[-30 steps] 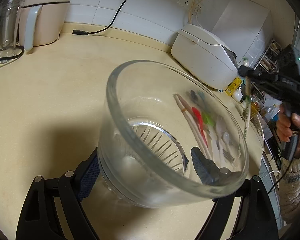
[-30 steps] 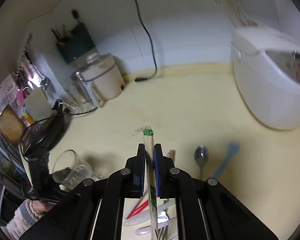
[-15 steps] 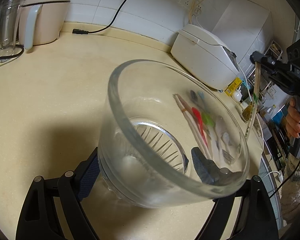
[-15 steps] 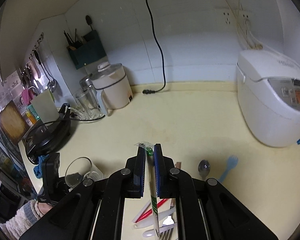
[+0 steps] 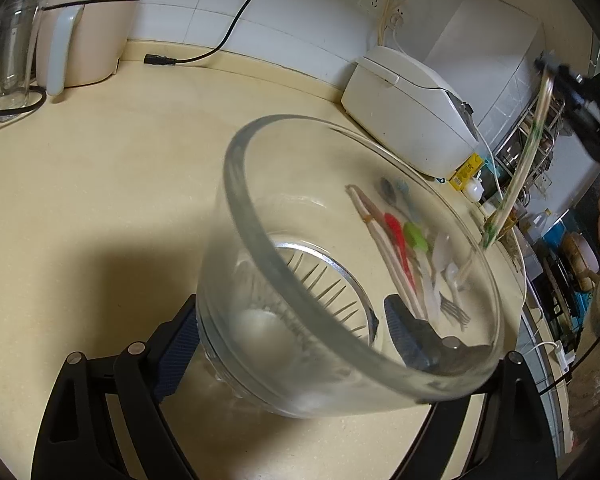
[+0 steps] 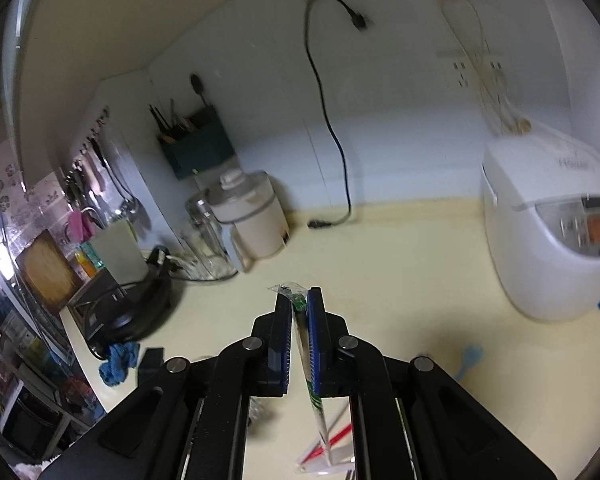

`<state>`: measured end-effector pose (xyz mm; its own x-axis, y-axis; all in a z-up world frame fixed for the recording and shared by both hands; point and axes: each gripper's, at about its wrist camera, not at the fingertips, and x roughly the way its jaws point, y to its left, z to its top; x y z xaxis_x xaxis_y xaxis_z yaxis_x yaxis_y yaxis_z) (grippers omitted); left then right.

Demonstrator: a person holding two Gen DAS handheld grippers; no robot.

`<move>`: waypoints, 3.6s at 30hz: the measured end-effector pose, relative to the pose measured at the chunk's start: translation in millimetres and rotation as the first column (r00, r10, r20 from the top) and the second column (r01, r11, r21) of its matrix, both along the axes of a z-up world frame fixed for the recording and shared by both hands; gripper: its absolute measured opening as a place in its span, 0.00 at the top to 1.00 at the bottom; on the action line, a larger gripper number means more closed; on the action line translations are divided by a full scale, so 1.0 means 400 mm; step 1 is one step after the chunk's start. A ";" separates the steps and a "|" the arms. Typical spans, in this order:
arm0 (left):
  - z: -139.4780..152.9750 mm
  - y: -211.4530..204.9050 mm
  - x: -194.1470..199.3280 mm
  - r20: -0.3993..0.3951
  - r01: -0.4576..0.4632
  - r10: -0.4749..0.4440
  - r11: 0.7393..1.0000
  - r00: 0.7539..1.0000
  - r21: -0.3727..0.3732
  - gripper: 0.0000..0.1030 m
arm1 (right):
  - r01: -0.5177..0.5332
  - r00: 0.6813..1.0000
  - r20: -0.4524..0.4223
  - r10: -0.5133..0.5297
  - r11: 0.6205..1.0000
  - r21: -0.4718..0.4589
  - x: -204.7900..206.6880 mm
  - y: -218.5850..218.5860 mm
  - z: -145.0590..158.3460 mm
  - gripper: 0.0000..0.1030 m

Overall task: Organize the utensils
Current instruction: 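Lower the chopstick into the glass and open the right tool, then move the right tool back over the utensil pile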

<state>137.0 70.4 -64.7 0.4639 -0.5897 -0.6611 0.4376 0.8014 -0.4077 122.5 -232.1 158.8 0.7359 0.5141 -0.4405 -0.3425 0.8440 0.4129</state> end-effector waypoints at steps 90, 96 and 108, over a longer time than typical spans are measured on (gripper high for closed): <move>-0.004 0.002 -0.002 -0.026 -0.017 0.018 1.000 1.000 0.021 0.13 | 0.380 0.845 -0.405 -0.349 0.925 -0.004 -0.222 -0.243 -0.423 0.67; -0.003 0.006 -0.005 -0.027 -0.023 0.023 1.000 0.999 0.020 0.13 | 0.367 0.844 -0.410 -0.345 0.930 -0.027 -0.225 -0.221 -0.437 0.67; -0.003 0.007 -0.007 -0.027 -0.023 0.023 1.000 0.999 0.019 0.13 | 0.306 0.848 -0.442 -0.294 0.951 -0.046 -0.168 -0.137 -0.469 0.67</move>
